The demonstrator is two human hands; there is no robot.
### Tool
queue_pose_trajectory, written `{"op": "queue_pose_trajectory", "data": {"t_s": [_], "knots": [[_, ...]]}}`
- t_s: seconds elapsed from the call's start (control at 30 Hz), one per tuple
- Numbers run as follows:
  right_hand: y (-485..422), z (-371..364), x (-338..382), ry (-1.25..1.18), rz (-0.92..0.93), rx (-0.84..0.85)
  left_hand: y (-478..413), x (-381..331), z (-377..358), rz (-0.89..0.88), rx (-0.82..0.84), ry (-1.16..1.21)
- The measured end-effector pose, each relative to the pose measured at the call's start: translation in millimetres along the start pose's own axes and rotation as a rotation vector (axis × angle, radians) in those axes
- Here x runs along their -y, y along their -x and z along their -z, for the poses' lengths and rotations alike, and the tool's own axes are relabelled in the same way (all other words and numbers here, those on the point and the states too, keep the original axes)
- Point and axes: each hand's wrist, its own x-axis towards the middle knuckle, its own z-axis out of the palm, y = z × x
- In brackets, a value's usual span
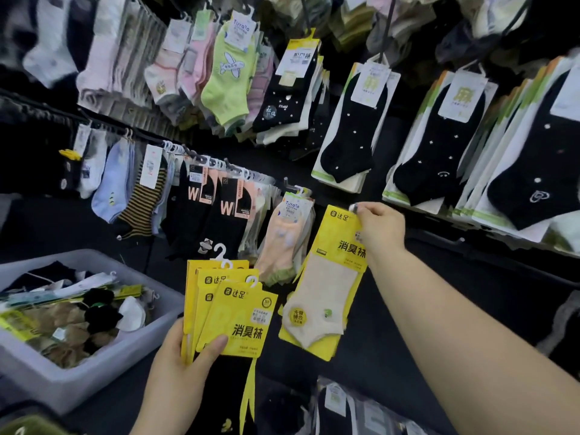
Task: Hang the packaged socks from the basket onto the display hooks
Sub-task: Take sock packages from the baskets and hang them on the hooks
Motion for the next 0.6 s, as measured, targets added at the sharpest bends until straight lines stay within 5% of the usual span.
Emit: {"op": "queue_pose_trajectory", "data": {"t_s": [0.17, 0.3, 0.47, 0.6], "knots": [[6, 0, -7, -0.033, -0.045, -0.077, 0, 4, 0, 0.017, 0.030, -0.007], [44, 10, -17, 0.219, 0.119, -0.158, 3, 5, -7, 0.054, 0.095, 0.063], [131, 7, -26, 0.199, 0.055, 0.534, 12, -2, -20, 0.050, 0.159, 0.168], [142, 11, -24, 0.153, 0.039, 0.554, 14, -4, -30, 0.033, 0.206, 0.205]]}}
